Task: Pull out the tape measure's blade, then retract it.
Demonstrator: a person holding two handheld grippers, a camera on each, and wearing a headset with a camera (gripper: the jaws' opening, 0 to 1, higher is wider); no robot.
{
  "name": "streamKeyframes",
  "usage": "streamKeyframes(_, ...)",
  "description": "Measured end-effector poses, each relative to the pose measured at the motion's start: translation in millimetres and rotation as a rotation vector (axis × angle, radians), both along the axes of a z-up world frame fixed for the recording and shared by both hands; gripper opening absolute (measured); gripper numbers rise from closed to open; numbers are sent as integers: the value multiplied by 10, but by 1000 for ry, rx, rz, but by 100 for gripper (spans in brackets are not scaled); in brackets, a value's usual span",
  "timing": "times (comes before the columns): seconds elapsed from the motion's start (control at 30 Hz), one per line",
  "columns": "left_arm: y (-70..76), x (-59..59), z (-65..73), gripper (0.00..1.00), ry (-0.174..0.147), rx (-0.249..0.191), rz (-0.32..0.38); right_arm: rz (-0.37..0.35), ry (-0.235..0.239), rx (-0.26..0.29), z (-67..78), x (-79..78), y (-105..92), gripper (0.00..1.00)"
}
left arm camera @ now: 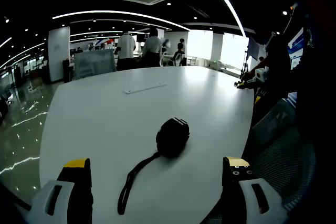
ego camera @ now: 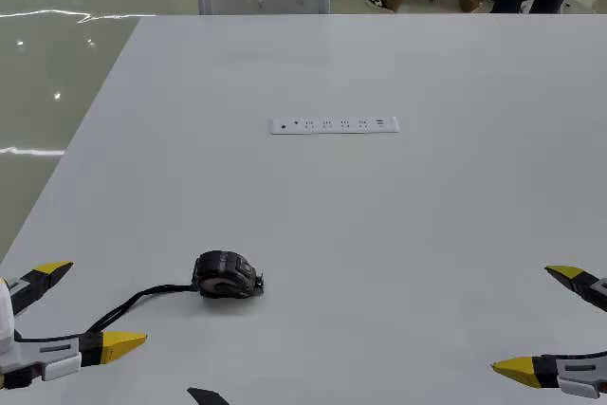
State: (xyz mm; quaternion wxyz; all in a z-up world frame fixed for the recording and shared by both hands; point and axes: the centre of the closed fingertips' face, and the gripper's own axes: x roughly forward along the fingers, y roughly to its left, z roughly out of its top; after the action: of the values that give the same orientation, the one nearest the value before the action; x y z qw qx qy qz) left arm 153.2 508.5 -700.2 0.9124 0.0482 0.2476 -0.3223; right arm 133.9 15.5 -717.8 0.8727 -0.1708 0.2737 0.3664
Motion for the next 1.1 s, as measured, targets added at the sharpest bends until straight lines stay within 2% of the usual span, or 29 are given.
streamKeyframes(0.2, -4, -16, -3, 100, 10, -9, 0, -4, 5, 5, -29, -4, 14, 100)
streamKeyframes(0.53, -34, -62, -45, 100, 27, 4, -17, 3, 8, 2, -23, 39, 20, 100)
streamKeyframes(0.57, -39, -66, -47, 100, 27, 4, -20, 4, 8, 2, -18, 40, 26, 100)
streamKeyframes(0.63, -54, -59, -27, 99, 6, 3, -29, 5, 10, 2, -20, 54, 29, 100)
streamKeyframes(0.77, -54, -53, -40, 97, 17, 2, -32, 9, 3, 12, 24, 85, 68, 100)
streamKeyframes(0.93, -70, -45, -63, 100, 50, 3, -37, 20, -8, 9, 70, 155, 117, 100)
streamKeyframes(0.97, -70, -36, -72, 100, 56, 15, -41, 24, -9, 9, 92, 169, 146, 100)
streamKeyframes(1.0, -80, -47, -86, 100, 75, 13, -46, 33, -9, 11, 102, 176, 170, 100)
streamKeyframes(1.03, -100, -73, -119, 100, 118, 7, -52, 45, -12, 16, 116, 190, 205, 100)
streamKeyframes(1.1, -116, -53, -133, 100, 120, 20, -61, 67, -28, 21, 134, 216, 255, 100)
